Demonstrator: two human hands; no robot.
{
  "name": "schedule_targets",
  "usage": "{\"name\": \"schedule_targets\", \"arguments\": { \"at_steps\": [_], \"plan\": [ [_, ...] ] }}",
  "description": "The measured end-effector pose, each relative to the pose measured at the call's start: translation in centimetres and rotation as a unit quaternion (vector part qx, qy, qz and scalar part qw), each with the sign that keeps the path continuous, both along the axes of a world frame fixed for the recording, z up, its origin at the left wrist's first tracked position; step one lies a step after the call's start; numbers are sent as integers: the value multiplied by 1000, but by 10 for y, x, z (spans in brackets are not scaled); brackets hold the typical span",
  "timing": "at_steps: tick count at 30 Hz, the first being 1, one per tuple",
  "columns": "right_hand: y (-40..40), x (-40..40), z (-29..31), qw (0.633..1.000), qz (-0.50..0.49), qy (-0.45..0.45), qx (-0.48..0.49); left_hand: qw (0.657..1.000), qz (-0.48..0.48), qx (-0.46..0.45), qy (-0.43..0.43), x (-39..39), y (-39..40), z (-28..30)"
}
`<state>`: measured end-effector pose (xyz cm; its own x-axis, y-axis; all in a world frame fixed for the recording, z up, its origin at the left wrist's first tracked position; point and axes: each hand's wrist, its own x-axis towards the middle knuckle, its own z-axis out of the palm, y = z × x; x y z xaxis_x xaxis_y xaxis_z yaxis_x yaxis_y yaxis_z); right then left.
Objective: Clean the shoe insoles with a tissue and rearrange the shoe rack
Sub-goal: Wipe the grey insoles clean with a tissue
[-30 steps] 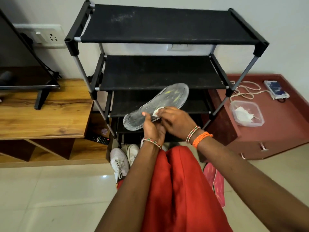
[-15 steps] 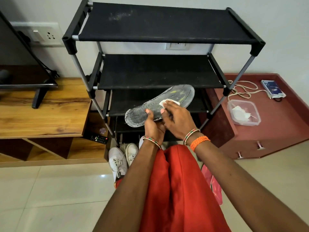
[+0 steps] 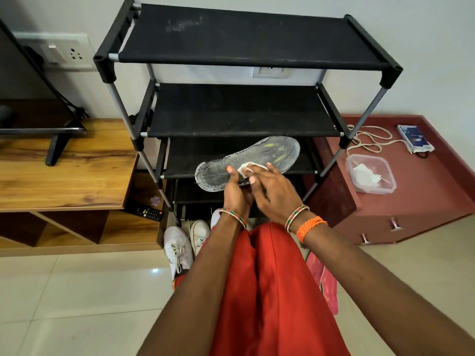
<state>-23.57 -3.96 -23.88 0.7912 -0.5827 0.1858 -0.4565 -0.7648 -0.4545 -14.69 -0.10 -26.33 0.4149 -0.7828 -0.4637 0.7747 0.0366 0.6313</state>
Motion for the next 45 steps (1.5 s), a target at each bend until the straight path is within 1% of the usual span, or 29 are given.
{"name": "schedule_targets", "arguments": {
  "at_steps": [3, 4, 5, 8, 9, 10, 11, 13, 14, 15, 18, 19, 23, 24, 28, 29, 31, 33, 36, 38, 40, 42, 45],
  "plan": [
    [-18, -1, 1, 992, -120, -20, 21, 999, 16, -11, -26, -5, 0, 3],
    [-17, 0, 1, 991, -133, -21, 23, 999, 17, -15, -23, -5, 1, 4],
    [-11, 2, 2, 993, -116, -24, 20, 1000, 18, -12, -22, -4, 1, 4],
    [6, -1, 0, 1000, 6, -19, -3, 1000, 1, -10, -8, 1, 3, 2],
    [6, -3, -1, 1000, 23, -19, -10, 1000, -4, -5, -11, 2, 2, 0],
    [2, -4, -1, 1000, 17, -23, -12, 1000, -4, 3, -23, 2, 1, 1],
    [-4, -5, -1, 999, -10, -32, -8, 999, 2, 7, -37, 1, 1, 2],
    [-11, -3, -1, 996, -82, -40, 15, 999, 12, -4, -33, -2, 0, 5],
    [-11, 0, 0, 994, -97, -38, 18, 1000, 14, -8, -26, -3, 1, 5],
    [-7, 3, 0, 996, -86, -35, 13, 1000, 16, -8, -21, -2, 3, 6],
    [3, 4, -3, 1000, 20, -19, -15, 1000, 0, -17, 5, 3, 6, 3],
    [1, 2, -3, 999, 27, -19, -19, 1000, 1, -11, -1, 3, 6, 4],
    [-12, 4, 3, 996, -87, -30, 5, 999, 17, -12, -30, 0, 1, 8],
    [-11, 7, 5, 996, -84, -21, 0, 999, 17, -10, -32, 0, 1, 8],
    [-6, 7, 3, 1000, 20, -1, -7, 999, -1, -2, -39, 3, 6, 6],
    [-9, 4, 2, 1000, 16, -1, -3, 999, 1, 0, -43, 3, 5, 7],
    [-18, 0, 2, 999, -33, 8, 6, 999, 8, 1, -42, 0, 4, 7],
    [-23, 2, 4, 998, -56, 42, 5, 999, 22, 0, -34, -3, 5, 7],
    [-22, 10, 2, 996, -18, 85, -34, 999, 43, -24, -5, 1, 8, 5],
    [-23, 10, -1, 994, 5, 91, -66, 999, 36, -32, -1, 4, 9, 4],
    [-28, 5, -2, 992, 24, 68, -101, 999, 3, -41, 2, 4, 9, 5],
    [-36, -2, -6, 987, 48, 22, -149, 998, -31, -59, 16, 4, 11, 8],
    [-49, -13, -4, 981, 68, -4, -181, 989, -77, -116, 58, 6, 18, 14]
  ]
}}
